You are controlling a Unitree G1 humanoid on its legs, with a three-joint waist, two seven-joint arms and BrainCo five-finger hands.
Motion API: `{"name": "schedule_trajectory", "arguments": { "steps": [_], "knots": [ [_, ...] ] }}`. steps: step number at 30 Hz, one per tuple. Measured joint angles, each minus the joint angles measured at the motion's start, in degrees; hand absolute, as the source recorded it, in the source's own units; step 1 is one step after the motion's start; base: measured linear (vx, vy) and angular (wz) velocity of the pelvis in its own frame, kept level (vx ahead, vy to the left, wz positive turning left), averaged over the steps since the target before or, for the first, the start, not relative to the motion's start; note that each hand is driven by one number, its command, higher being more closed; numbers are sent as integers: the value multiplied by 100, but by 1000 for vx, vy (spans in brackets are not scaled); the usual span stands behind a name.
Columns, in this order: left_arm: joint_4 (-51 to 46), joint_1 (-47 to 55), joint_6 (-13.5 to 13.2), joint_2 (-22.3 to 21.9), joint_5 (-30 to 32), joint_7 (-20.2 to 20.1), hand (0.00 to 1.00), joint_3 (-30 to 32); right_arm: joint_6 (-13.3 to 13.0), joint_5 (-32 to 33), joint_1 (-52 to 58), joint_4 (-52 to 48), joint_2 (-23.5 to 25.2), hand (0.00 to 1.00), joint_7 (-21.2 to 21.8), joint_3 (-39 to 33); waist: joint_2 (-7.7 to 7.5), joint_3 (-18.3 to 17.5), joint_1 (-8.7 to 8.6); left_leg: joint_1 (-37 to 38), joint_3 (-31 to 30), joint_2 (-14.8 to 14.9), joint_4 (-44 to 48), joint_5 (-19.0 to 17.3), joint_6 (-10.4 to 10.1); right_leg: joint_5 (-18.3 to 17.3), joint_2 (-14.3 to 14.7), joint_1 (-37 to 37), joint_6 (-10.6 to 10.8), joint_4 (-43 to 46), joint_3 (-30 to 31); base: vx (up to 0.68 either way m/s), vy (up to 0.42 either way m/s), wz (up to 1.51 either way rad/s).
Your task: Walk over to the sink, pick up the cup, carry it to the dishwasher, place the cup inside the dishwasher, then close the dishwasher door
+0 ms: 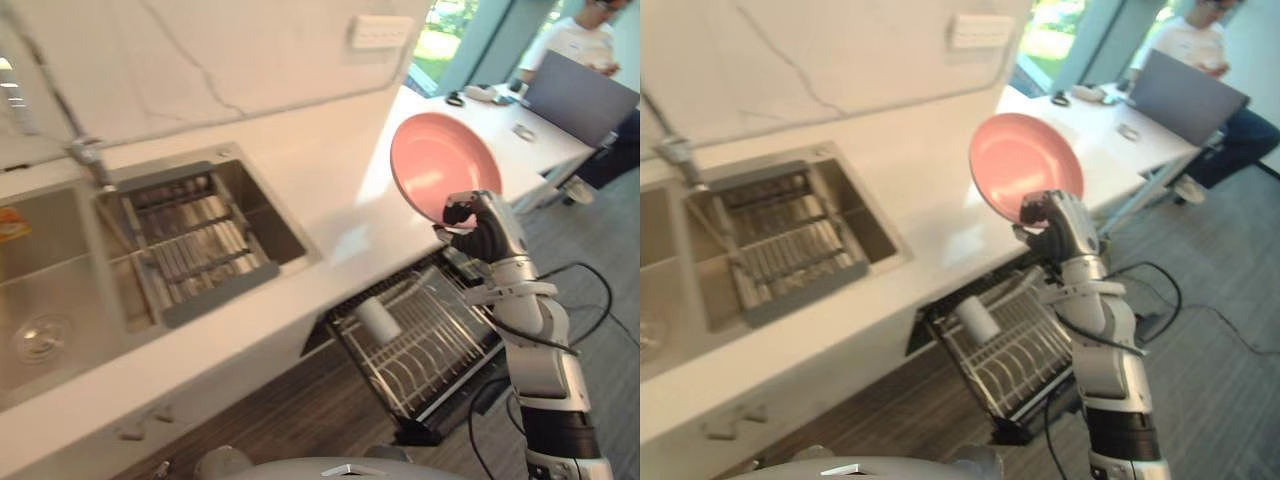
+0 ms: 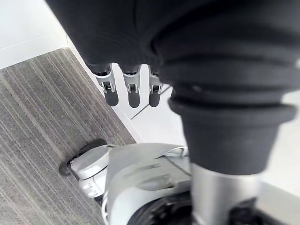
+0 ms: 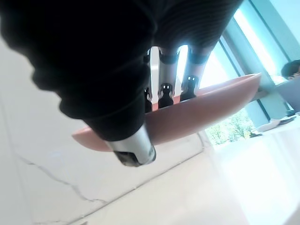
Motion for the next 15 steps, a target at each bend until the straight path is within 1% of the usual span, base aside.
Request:
{"name": "schedule_trajectory", "arguments": {
  "steps": [1,2,3,4,5,6,7,8,9,11,12,13,15],
  "knots": [
    [40,-9,52,-114,2,27,0,81,97,11,-83,91,-49,100,56,25,100,-7,28,59,-1,233,-75,116,-246,-338,262,147,496,-307,-46,-81,-646,-72],
    [50,-4,64,-225,8,46,0,193,115,25,-79,127,-142,100,101,36,160,-5,21,165,-6,336,-269,244,-383,-509,419,275,747,-534,-121,-49,-476,-55],
    [107,-4,64,-306,8,105,0,240,149,69,-79,197,-233,100,152,50,202,4,16,271,-5,371,-527,406,-431,-599,541,371,866,-732,-130,-58,-443,-41],
    [152,-3,70,-426,6,202,0,300,239,131,-74,233,-318,100,230,22,262,-1,7,431,-14,368,-882,619,-411,-609,688,445,874,-960,-126,-56,-331,-42],
    [169,-5,69,-555,7,262,0,421,247,131,-75,223,-363,100,248,-11,273,-5,-15,536,-33,269,-1191,779,-416,-609,749,439,874,-1130,-95,-65,-276,-35],
    [183,0,70,-610,8,322,0,428,247,128,-74,222,-367,100,251,-26,282,-11,-37,550,-62,220,-1305,833,-425,-610,770,420,876,-1195,-78,-51,-128,-25],
    [221,-27,70,-724,3,464,0,410,244,121,-77,223,-361,100,252,-25,287,-14,-76,581,-210,125,-1443,876,-434,-605,802,374,912,-1311,-15,-67,-74,-30],
    [246,-86,76,-785,2,565,0,417,223,118,-80,223,-305,100,269,41,303,-22,-64,622,-236,54,-1531,892,-461,-526,800,309,967,-1401,108,-76,-43,-31],
    [254,-90,78,-769,3,574,0,401,207,115,-79,224,-254,100,286,93,297,-21,-68,640,-219,19,-1555,905,-486,-470,786,312,977,-1467,157,-93,11,-38],
    [252,-87,54,-722,4,587,0,380,164,102,-48,223,-16,100,388,155,236,-20,-95,636,-181,-169,-1585,846,-507,-186,672,351,1048,-1880,232,-123,53,-22],
    [245,-122,28,-701,4,582,0,365,163,67,-44,223,16,100,398,157,217,-19,-92,600,-190,-223,-1585,817,-495,-91,641,354,1055,-2001,240,-120,63,-16],
    [226,-156,8,-639,7,545,0,324,193,-6,-44,221,58,100,451,174,153,11,-54,521,-266,-349,-1596,787,-495,99,570,343,1079,-2231,258,-78,51,-13],
    [223,-198,11,-603,40,456,0,317,240,-66,-40,222,57,100,494,302,117,49,-39,386,-375,-510,-1595,804,-490,307,466,307,1114,-2423,287,-72,59,-4]
  ]
}}
